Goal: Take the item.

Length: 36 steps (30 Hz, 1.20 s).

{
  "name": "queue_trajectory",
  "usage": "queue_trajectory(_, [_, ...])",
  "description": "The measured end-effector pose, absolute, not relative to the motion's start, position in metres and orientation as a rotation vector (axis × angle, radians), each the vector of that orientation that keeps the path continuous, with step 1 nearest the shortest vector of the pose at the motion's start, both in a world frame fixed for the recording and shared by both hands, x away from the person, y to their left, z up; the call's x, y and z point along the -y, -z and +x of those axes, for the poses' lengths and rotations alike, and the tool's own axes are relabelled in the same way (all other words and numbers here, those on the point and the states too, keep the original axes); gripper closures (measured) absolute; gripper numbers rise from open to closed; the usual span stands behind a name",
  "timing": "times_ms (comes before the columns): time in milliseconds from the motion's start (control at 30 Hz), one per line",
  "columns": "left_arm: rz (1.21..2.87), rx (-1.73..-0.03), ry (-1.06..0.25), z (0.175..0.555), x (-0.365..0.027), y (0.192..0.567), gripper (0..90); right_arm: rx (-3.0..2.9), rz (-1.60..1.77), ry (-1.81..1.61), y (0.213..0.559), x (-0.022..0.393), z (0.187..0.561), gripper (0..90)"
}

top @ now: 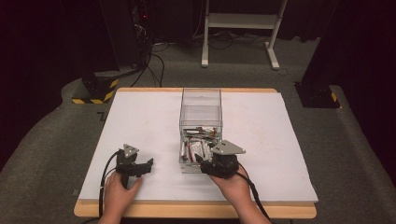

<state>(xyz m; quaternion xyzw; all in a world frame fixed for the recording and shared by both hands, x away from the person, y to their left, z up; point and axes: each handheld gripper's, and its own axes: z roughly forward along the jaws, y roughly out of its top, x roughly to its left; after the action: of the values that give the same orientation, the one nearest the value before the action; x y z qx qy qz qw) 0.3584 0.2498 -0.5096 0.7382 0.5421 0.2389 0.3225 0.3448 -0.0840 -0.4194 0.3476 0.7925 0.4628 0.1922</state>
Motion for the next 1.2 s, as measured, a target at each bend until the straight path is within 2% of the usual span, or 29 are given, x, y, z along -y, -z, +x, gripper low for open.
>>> queue_trajectory(300, [1.939,-1.422,-0.627,0.358,-0.250,0.510,14.3,-2.238,1.019,-1.293,0.424,0.083,0.346,35.6])
queue_trajectory(567, [1.938,-1.423,-0.627,0.358,-0.250,0.510,14.2,-2.260,1.069,-1.297,0.427,0.085,0.348,39.8])
queue_trajectory(933, [1.939,-1.423,-0.627,0.358,-0.250,0.510,14.3,-2.271,1.114,-1.273,0.430,0.086,0.351,56.9])
queue_trajectory(1200, [1.939,-1.423,-0.627,0.358,-0.250,0.510,14.2,-2.286,1.112,-1.219,0.430,0.082,0.354,63.1])
